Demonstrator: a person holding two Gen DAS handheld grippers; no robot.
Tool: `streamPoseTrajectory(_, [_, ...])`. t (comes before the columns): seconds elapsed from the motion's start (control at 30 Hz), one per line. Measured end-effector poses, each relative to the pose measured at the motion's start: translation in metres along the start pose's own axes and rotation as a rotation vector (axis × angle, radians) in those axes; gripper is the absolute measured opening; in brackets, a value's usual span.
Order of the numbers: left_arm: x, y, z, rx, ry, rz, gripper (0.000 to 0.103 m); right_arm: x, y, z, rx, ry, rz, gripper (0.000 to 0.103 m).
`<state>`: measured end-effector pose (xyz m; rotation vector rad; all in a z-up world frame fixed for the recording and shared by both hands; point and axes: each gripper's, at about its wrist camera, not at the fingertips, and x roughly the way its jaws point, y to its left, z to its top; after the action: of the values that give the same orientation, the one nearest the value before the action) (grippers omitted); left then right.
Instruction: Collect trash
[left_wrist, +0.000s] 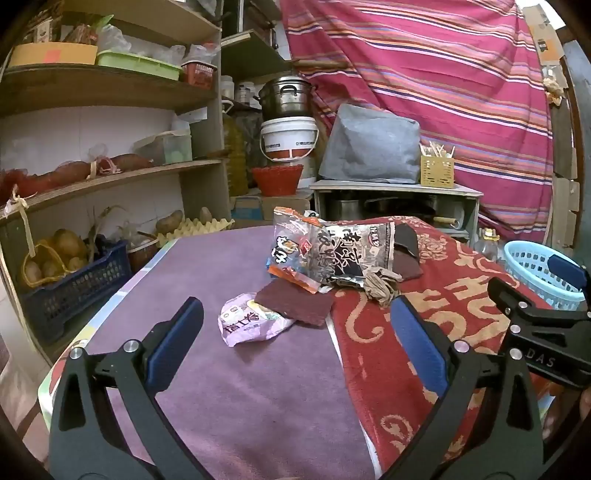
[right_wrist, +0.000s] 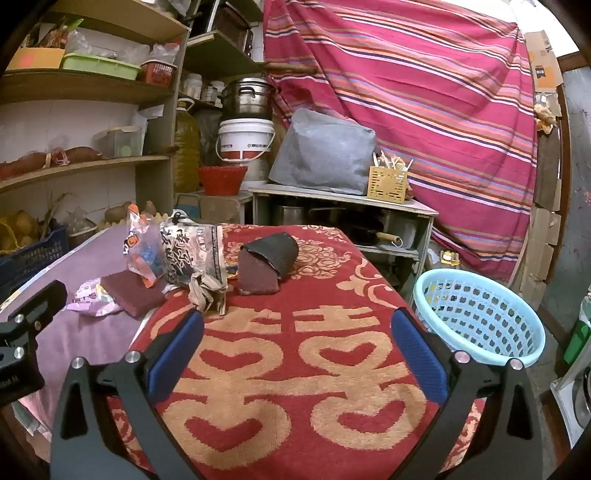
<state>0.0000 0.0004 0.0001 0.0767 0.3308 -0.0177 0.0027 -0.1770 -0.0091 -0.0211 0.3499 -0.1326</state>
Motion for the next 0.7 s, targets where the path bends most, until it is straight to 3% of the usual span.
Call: streamPoseTrajectory(0.7, [-0.0002, 0.0001, -0.0002, -0.005, 0.002, -0.002, 0.098, 0.0010, 0.0004, -0.0007, -0.005, -0.003, -0.003, 0.099])
